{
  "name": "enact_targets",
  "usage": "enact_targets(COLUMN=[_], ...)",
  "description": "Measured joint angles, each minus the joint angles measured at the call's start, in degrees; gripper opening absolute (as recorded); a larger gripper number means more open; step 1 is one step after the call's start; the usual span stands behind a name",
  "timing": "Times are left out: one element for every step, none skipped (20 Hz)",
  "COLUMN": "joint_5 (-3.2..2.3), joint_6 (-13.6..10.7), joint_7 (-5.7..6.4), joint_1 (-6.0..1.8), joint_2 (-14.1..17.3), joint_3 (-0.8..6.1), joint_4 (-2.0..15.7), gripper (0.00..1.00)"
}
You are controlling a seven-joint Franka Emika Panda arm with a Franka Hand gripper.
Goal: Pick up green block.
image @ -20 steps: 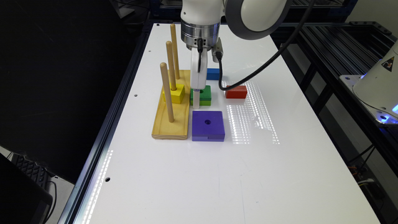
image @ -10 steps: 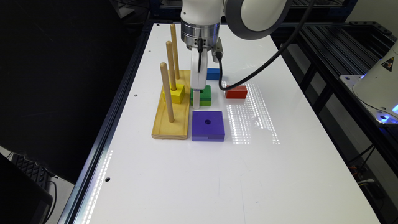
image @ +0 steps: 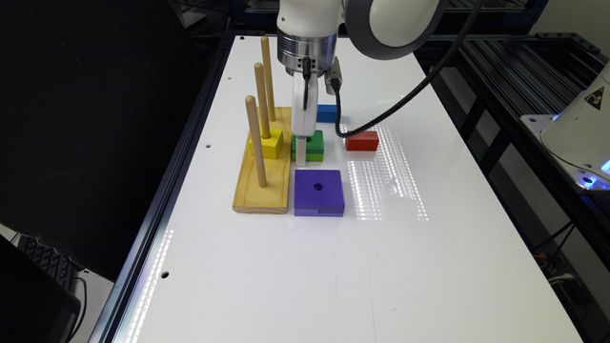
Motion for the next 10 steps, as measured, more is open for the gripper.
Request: enact_targets(joint_5=[0.00,0.00,0.00,0.00,0.00,0.00,0.00,0.00,0.00,0.00], joint_6=[-0.75,-1.64,-2.49,-3.63,-4.35,-4.72,-4.83,-4.93,-5.39,-6.11], joint_7=[0.00,0.00,0.00,0.00,0.00,0.00,0.00,0.00,0.00,0.00], joint_1=[0.00,0.00,0.00,0.00,0.00,0.00,0.00,0.00,0.00,0.00], joint_2=[-0.67,-1.52,-2.31,-3.31,-3.89,-4.21,-4.34,-4.56,-5.17,-5.99], joint_3=[0.00,0.00,0.00,0.00,0.00,0.00,0.00,0.00,0.00,0.00], joint_4=[0.00,-0.01,-0.01,-0.03,-0.06,-0.09,-0.10,-0.08,-0.05,-0.04], gripper=[0.00,0.00,0.00,0.00,0.00,0.00,0.00,0.00,0.00,0.00])
